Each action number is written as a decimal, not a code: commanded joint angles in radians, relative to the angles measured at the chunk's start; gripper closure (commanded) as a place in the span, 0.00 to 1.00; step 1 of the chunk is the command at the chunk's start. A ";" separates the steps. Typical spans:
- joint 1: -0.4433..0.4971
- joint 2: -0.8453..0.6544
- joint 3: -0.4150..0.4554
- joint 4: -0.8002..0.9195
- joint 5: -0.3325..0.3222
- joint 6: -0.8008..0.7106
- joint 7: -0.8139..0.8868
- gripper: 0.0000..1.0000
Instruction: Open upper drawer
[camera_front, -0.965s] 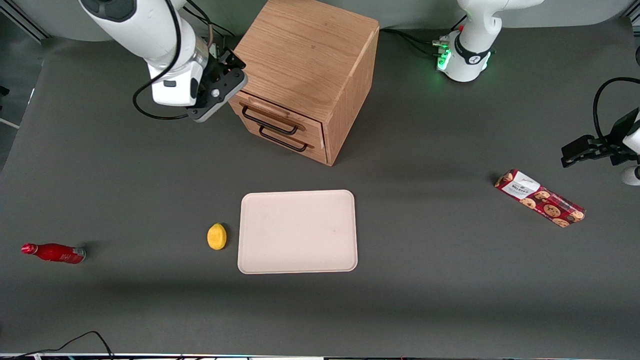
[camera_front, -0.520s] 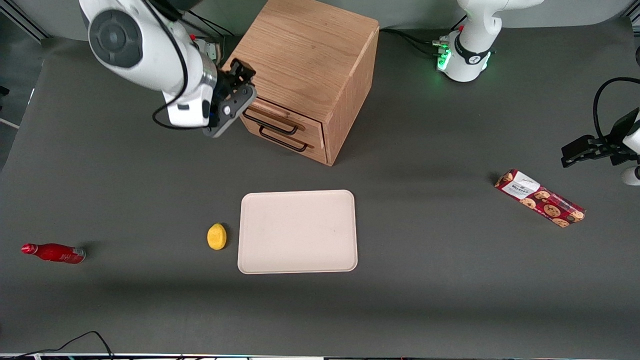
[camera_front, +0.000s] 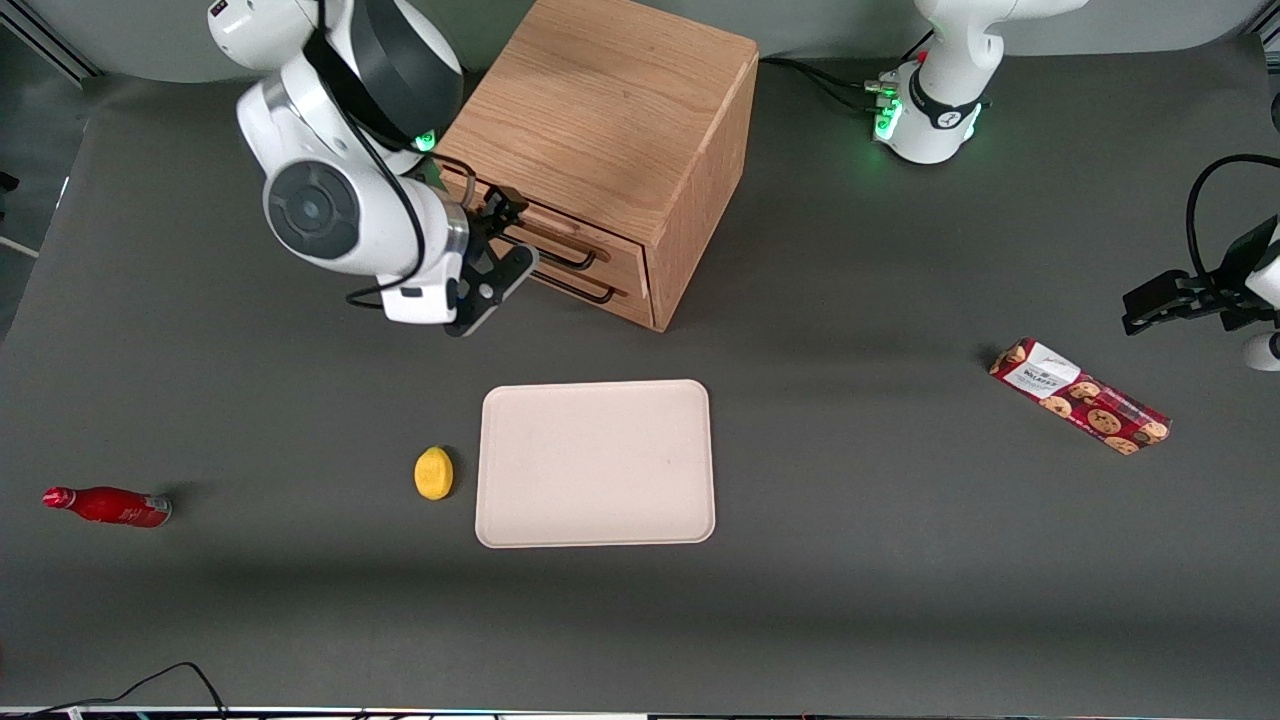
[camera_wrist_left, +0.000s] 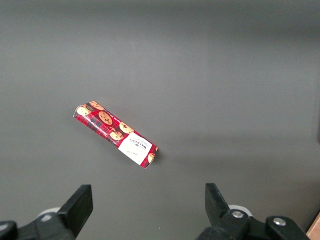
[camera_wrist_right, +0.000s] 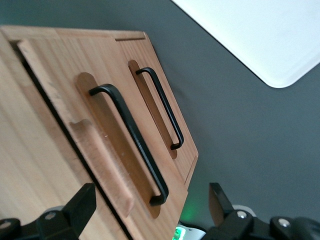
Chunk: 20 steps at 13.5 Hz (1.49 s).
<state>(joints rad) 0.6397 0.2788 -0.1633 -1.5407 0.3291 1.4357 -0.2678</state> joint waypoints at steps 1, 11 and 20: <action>-0.003 0.011 0.002 -0.050 0.031 0.038 -0.060 0.00; -0.003 0.029 0.042 -0.142 0.045 0.100 -0.079 0.00; -0.002 0.052 0.062 -0.187 0.045 0.170 -0.079 0.00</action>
<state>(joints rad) 0.6405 0.3209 -0.1094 -1.7142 0.3484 1.5840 -0.3228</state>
